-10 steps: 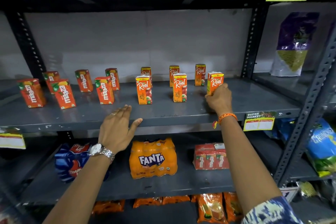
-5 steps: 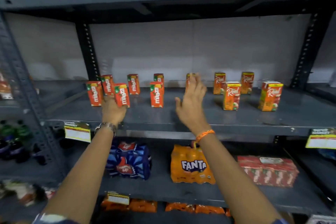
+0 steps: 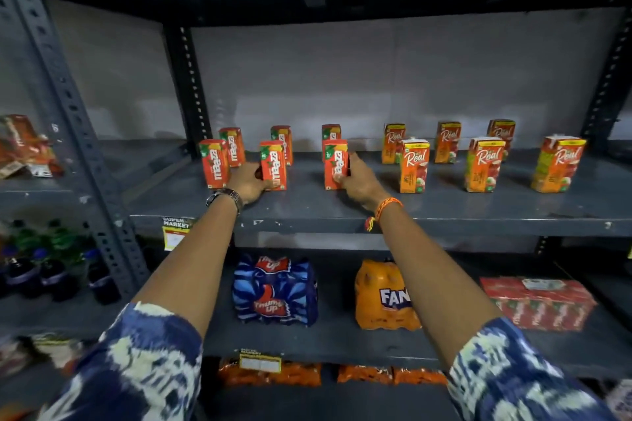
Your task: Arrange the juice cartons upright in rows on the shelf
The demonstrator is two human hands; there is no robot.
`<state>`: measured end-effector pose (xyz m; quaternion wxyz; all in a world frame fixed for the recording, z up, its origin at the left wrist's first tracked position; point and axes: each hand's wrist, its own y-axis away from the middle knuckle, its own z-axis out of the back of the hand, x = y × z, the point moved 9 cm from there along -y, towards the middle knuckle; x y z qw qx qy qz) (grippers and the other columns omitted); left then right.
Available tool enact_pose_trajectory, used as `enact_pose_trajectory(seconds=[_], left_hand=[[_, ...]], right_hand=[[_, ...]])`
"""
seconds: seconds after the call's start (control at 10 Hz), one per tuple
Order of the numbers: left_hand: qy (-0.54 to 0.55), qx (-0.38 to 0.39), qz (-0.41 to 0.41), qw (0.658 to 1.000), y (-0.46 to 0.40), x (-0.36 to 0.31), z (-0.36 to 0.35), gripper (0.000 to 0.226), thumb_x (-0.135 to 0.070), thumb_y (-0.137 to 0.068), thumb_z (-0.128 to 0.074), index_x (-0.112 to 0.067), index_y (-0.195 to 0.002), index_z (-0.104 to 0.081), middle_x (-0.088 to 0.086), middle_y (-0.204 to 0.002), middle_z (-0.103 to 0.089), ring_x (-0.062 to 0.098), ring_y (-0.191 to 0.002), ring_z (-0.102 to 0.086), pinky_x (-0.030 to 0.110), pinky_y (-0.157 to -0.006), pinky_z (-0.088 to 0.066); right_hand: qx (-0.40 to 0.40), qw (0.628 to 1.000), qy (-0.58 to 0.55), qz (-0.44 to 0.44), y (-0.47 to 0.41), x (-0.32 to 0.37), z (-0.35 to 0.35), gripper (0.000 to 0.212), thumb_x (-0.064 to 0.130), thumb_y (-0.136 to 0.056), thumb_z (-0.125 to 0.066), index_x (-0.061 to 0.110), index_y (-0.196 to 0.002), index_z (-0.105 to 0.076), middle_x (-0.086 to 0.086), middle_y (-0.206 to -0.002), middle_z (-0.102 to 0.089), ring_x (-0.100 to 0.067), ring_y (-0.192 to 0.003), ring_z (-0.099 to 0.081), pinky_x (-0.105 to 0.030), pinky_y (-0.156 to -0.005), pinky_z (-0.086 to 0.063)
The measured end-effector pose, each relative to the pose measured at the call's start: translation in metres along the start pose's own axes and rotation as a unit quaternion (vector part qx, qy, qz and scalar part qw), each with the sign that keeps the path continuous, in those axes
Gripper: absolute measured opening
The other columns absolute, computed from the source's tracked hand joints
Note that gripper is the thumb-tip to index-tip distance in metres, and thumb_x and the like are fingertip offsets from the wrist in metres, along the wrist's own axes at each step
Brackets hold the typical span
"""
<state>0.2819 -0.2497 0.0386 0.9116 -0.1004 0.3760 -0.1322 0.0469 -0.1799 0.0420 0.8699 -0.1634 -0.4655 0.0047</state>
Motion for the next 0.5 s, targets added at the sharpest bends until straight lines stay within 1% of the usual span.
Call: enact_pose_trajectory(seconds=[0.1,0.3,0.4,0.5], left_hand=[[0.005,0.005,-0.001,1.0,0.001,0.001,-0.001,0.031,-0.019,-0.084,-0.073,-0.007,-0.112,-0.068,0.012,-0.115,-0.071,0.026,-0.102,-0.065,0.037,-0.095,-0.047],[0.01,0.009,-0.004,1.0,0.002,0.0,-0.002,0.037,-0.021,-0.084,-0.074,-0.009,-0.117,-0.066,0.01,-0.119,-0.07,0.026,-0.106,-0.065,0.034,-0.094,-0.045],[0.025,0.023,-0.002,0.999,0.005,-0.002,-0.003,0.04,-0.023,-0.083,-0.074,-0.009,-0.12,-0.065,0.01,-0.121,-0.069,0.025,-0.109,-0.064,0.039,-0.099,-0.046],[0.051,0.032,-0.003,0.998,0.009,-0.003,-0.002,0.046,-0.023,-0.083,-0.074,-0.008,-0.124,-0.061,0.01,-0.126,-0.067,0.025,-0.114,-0.062,0.044,-0.104,-0.045]], right_hand=[[-0.002,1.0,0.013,-0.012,0.003,0.003,-0.002,0.058,0.014,-0.093,-0.062,0.01,-0.145,-0.037,-0.013,-0.145,-0.052,-0.032,-0.134,-0.05,-0.047,-0.111,-0.041],[-0.012,0.999,0.032,-0.023,0.006,0.004,-0.002,0.062,0.015,-0.092,-0.063,0.009,-0.147,-0.035,-0.013,-0.147,-0.05,-0.032,-0.135,-0.048,-0.047,-0.11,-0.04],[-0.003,1.0,-0.002,-0.026,0.01,0.007,0.0,0.063,0.012,-0.092,-0.063,0.006,-0.147,-0.031,-0.015,-0.146,-0.05,-0.032,-0.135,-0.049,-0.047,-0.111,-0.041],[-0.039,0.999,-0.004,-0.01,0.016,0.015,0.019,0.077,0.013,-0.094,-0.061,0.006,-0.155,-0.014,-0.014,-0.153,-0.042,-0.03,-0.141,-0.041,-0.047,-0.114,-0.037]])
